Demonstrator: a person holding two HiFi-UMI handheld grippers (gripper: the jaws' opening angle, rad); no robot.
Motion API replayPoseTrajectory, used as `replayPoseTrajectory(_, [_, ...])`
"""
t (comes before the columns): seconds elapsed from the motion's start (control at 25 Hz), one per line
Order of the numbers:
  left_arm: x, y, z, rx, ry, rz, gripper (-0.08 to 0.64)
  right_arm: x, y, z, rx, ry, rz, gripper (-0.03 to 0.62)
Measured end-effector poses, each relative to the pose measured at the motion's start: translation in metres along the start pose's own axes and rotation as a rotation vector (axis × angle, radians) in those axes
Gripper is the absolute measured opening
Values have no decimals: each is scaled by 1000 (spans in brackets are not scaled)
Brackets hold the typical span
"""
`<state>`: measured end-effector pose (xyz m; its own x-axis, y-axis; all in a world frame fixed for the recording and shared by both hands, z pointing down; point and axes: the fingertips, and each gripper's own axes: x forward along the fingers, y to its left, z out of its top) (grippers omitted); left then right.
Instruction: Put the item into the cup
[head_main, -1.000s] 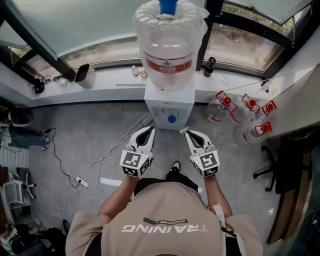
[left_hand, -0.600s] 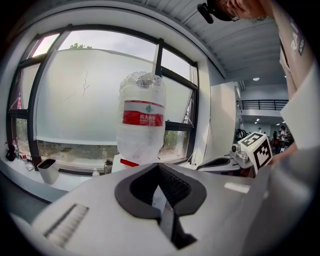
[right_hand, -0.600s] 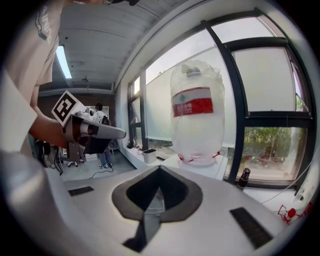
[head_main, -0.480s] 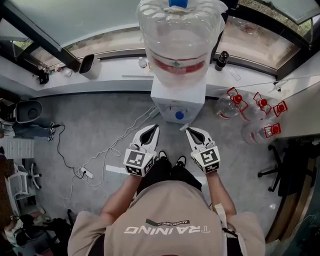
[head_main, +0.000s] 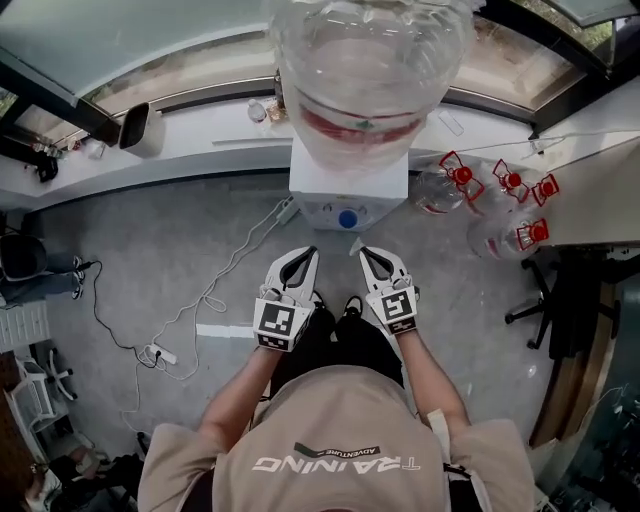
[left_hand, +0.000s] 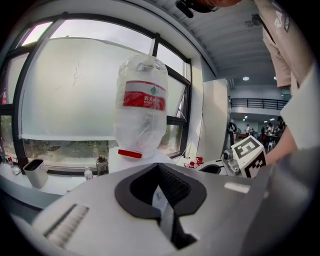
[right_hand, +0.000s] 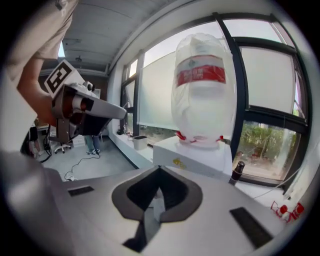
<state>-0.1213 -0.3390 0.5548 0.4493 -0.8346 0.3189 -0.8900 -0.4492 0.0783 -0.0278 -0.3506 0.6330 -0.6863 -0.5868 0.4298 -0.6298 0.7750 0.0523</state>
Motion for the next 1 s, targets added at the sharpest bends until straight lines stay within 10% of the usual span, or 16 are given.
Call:
replayPoseTrajectory(0.36, [50, 11, -80, -10, 88, -5, 8, 62, -35, -77, 177, 49, -56, 11])
replayPoseTrajectory(1.0, [73, 1, -195, -108, 179, 23, 8, 172, -48, -195, 192, 59, -25, 11])
